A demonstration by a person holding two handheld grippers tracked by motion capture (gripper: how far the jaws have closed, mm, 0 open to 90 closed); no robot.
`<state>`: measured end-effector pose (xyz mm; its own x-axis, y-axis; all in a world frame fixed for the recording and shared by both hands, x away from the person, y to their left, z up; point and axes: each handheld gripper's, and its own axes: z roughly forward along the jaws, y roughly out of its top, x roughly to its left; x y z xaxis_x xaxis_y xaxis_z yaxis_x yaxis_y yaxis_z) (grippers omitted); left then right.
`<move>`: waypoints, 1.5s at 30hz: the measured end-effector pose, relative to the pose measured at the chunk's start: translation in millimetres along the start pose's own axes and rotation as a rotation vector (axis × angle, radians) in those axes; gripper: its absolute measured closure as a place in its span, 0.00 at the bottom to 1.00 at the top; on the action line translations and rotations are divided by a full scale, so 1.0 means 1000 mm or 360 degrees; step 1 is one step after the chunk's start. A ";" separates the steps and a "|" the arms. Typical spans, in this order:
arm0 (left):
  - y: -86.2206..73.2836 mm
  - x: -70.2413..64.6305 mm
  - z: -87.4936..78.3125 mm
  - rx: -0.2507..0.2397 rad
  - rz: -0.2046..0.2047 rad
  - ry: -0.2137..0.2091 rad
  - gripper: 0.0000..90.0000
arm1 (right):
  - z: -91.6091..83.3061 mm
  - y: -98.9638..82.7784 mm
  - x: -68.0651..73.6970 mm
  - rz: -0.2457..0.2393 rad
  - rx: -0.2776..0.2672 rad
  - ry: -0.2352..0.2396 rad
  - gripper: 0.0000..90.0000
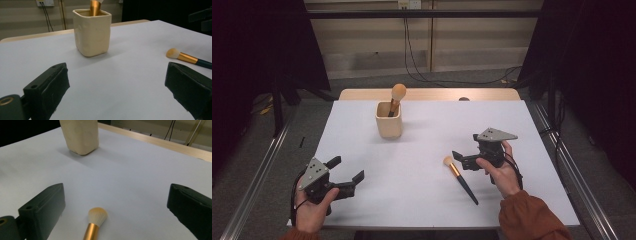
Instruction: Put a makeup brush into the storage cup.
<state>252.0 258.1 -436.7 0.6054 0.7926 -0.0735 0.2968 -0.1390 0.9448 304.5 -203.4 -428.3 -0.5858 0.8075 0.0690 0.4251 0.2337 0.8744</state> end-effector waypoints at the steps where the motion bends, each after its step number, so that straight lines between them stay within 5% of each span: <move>1: 0.000 0.000 0.000 -0.0002 -0.0009 -0.0002 0.05 | 0.000 0.002 0.000 0.0005 0.0041 0.0011 0.03; 21: 0.001 -0.001 0.000 0.0007 0.0012 -0.0013 0.05 | 0.010 0.011 -0.003 0.0044 0.0564 0.0100 0.05; 45: 0.001 0.000 0.000 0.0005 0.0025 -0.0004 0.05 | 0.029 0.016 0.007 -0.0075 0.1163 0.0186 0.05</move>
<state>251.9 258.3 -435.9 0.6117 0.7888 -0.0592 0.2896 -0.1537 0.9447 327.4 -178.3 -427.7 -0.6671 0.7344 0.1253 0.7247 0.6006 0.3377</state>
